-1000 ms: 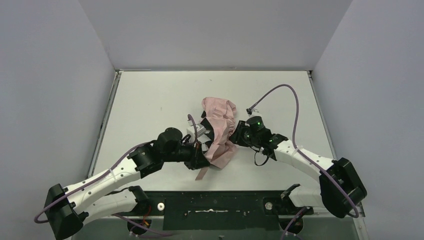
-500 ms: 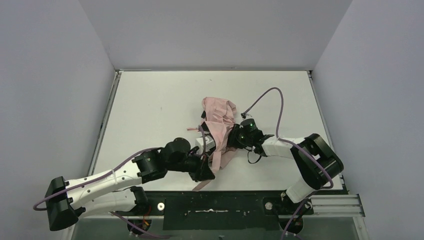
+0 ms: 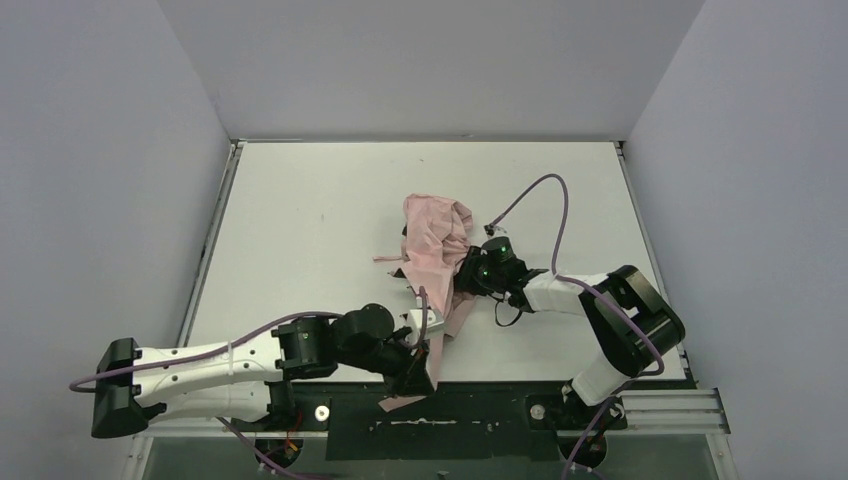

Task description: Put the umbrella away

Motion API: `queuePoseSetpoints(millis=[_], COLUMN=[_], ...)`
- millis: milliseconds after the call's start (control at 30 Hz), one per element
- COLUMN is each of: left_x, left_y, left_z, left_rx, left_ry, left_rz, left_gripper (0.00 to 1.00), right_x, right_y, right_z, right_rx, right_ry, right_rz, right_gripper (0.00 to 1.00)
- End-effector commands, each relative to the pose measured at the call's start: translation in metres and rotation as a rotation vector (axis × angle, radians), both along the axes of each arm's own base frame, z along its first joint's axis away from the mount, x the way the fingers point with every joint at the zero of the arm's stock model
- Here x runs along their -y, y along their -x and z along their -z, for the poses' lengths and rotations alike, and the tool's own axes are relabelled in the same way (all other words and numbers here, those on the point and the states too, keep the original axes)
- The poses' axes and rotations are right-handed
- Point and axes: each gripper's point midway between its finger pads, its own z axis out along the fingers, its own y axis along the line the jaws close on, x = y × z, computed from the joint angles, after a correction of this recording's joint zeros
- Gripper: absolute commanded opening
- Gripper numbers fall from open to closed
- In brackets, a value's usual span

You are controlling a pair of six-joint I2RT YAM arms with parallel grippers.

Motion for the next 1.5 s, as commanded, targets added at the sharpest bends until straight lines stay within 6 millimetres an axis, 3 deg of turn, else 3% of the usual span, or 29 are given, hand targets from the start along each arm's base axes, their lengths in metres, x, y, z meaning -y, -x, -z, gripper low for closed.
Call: queuePoseSetpoints(millis=[0,67,167,267,333,533,733,833,933,1100,1200,1300,1400,1467], left_x=[0.016,0.02,0.017,0.011,0.008,-0.005,-0.035,-0.051,-0.066,-0.072,-0.066,-0.065,-0.063,-0.065], left_y=[0.02,0.028,0.024,0.008,-0.003,-0.03,-0.088,-0.124,-0.152,-0.182,-0.185,-0.179,-0.166,-0.158], left_z=[-0.02,-0.016,0.009,0.028,0.034,0.028,0.016,0.005,0.009,0.013,0.019,0.035,0.05,0.057], left_rx=[0.001,0.01,0.024,0.054,0.071,0.093,0.083,0.083,0.082,0.056,0.05,0.024,0.003,-0.006], left_ry=[0.079,0.065,-0.025,-0.069,-0.082,-0.062,-0.024,0.007,-0.04,-0.053,-0.057,-0.097,-0.119,-0.126], left_rz=[0.079,0.1,0.064,-0.029,-0.084,-0.192,-0.417,-0.542,-0.63,-0.681,-0.651,-0.618,-0.586,-0.581], left_gripper=[0.0,0.0,0.0,0.24,0.35,0.49,0.53,0.53,0.5,0.46,0.42,0.29,0.14,0.09], right_x=[0.016,0.018,0.017,0.016,0.016,0.039,0.071,0.072,0.056,0.045,0.043,0.043,0.015,0.002], right_y=[-0.007,-0.007,-0.008,-0.006,-0.004,0.013,0.038,0.044,0.05,0.044,0.026,-0.005,-0.018,-0.016], right_z=[0.011,0.012,0.009,-0.001,-0.012,-0.045,-0.073,-0.102,-0.135,-0.178,-0.203,-0.225,-0.227,-0.224], right_rx=[0.013,0.012,0.022,0.05,0.072,0.117,0.139,0.202,0.3,0.43,0.506,0.506,0.463,0.413], right_ry=[0.058,0.061,0.057,0.044,0.039,0.107,0.203,0.177,0.113,0.131,0.184,0.277,0.27,0.252], right_rz=[0.057,0.06,0.05,0.026,0.014,0.004,0.016,-0.017,-0.145,-0.269,-0.291,-0.276,-0.431,-0.513], right_gripper=[0.26,0.26,0.27,0.28,0.3,0.37,0.54,0.58,0.6,0.75,0.8,0.78,0.73,0.72])
